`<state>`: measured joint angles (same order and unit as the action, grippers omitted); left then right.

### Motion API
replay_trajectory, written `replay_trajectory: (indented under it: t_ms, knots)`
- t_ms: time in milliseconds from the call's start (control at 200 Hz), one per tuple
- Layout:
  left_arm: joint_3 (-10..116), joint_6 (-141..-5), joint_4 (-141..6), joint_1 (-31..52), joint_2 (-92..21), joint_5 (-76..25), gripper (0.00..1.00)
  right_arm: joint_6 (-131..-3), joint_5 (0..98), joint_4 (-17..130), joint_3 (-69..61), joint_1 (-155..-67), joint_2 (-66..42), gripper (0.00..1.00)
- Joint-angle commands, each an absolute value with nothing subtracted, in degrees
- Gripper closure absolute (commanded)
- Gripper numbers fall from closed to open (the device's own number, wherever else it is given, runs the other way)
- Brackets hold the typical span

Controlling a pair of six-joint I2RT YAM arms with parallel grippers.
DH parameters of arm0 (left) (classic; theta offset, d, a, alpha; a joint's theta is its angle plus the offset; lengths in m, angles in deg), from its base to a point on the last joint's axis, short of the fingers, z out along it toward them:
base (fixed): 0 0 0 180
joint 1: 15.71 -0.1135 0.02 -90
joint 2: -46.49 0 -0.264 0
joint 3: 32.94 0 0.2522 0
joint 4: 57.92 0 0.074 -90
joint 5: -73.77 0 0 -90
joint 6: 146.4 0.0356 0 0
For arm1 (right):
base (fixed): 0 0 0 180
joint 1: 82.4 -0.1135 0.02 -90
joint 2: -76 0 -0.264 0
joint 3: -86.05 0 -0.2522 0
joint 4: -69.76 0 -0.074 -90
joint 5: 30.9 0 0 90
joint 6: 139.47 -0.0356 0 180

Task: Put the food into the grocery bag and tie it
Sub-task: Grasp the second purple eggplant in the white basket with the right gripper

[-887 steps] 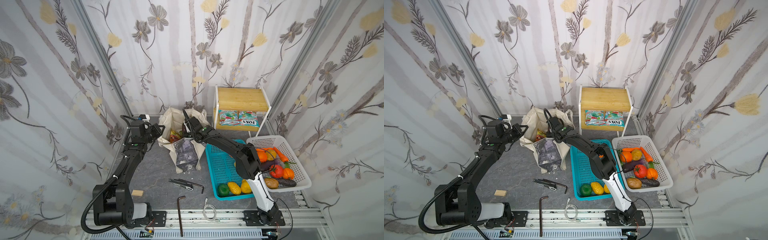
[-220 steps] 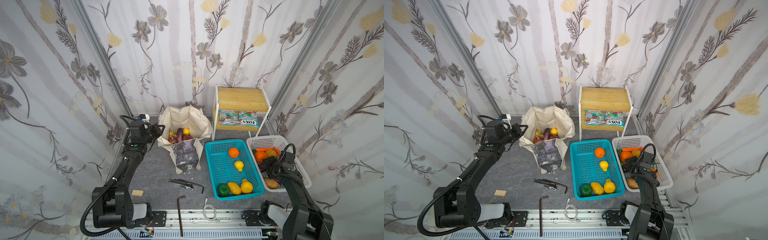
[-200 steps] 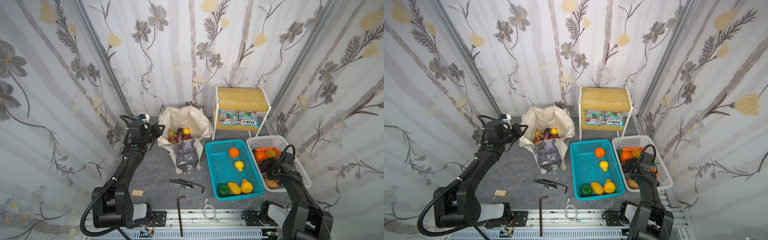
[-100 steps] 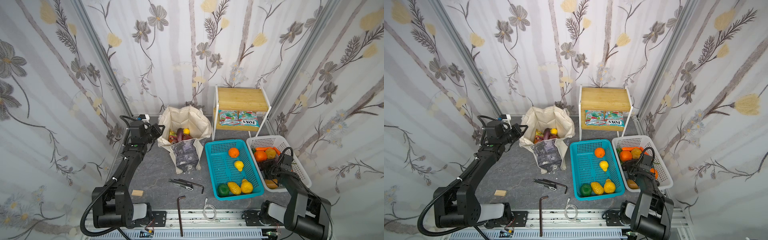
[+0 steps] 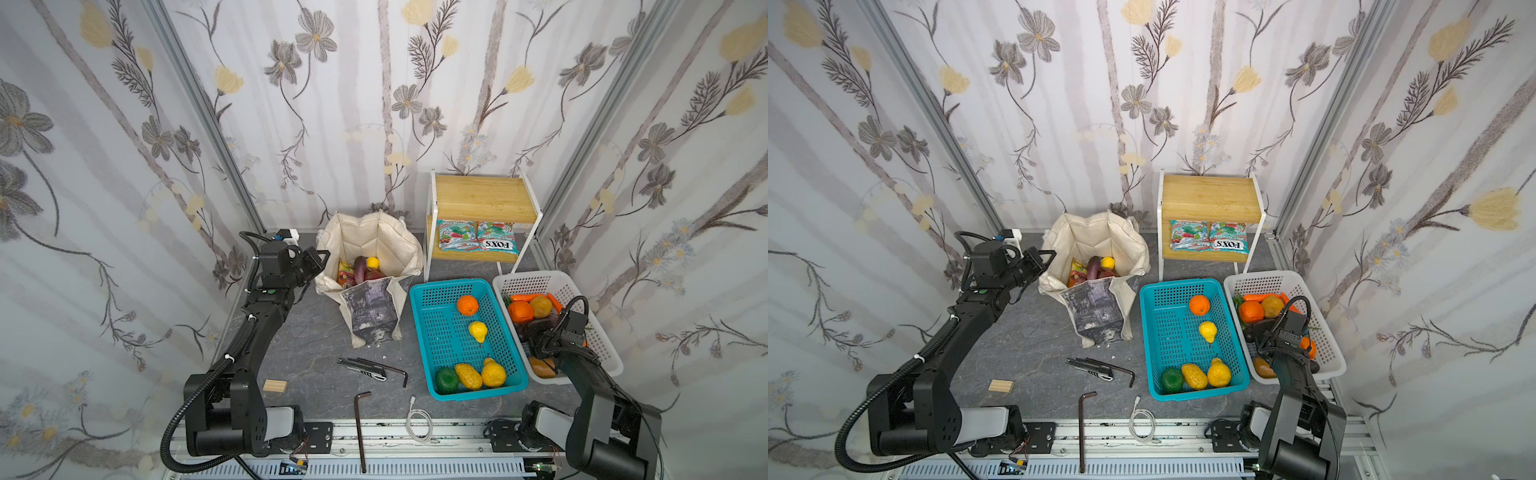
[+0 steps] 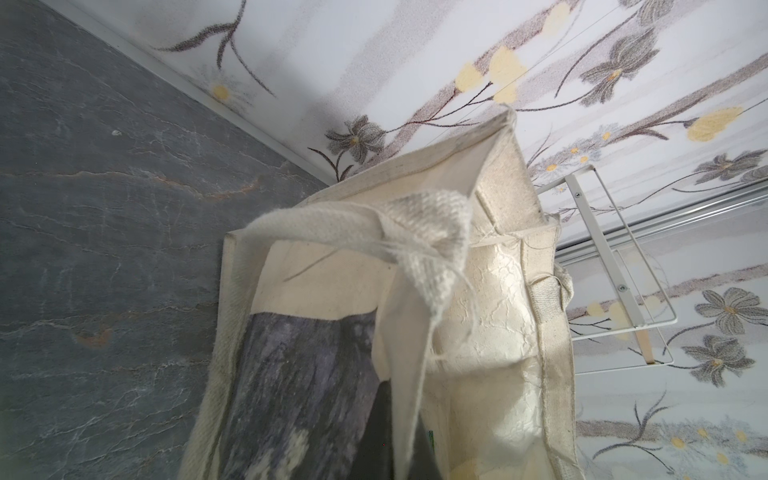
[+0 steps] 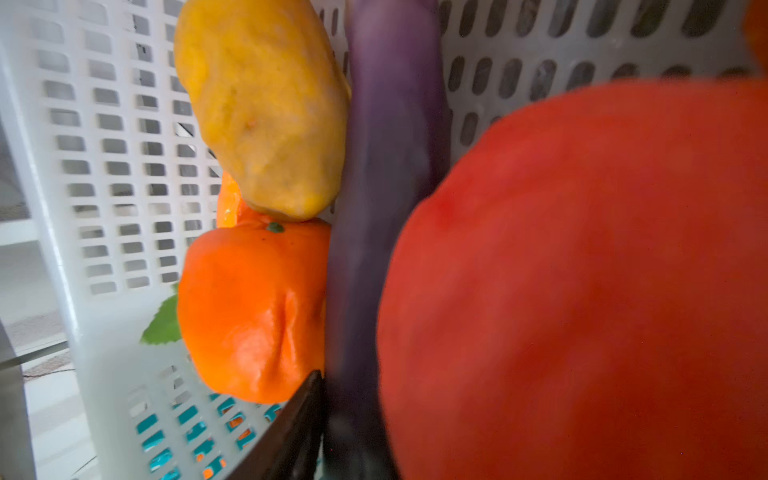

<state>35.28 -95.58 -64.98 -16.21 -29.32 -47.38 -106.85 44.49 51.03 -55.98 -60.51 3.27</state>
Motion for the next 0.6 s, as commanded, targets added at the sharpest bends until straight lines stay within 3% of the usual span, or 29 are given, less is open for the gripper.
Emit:
replay_trajectory:
  t_ms: [0,270,595]
  knots:
    - [35.24,-95.73,-60.61,-16.24,-29.16,-48.22,1.00,-106.53,46.19,53.04,-55.93,-60.46,5.59,0.48]
    - [34.97,-95.95,-60.17,-16.24,-28.83,-48.31,1.00,-105.95,45.44,51.19,-54.65,-60.44,8.53,0.50]
    - [34.87,-96.21,-59.82,-16.24,-28.83,-48.41,1.00,-101.19,54.04,46.64,-51.36,-60.69,20.69,0.51]
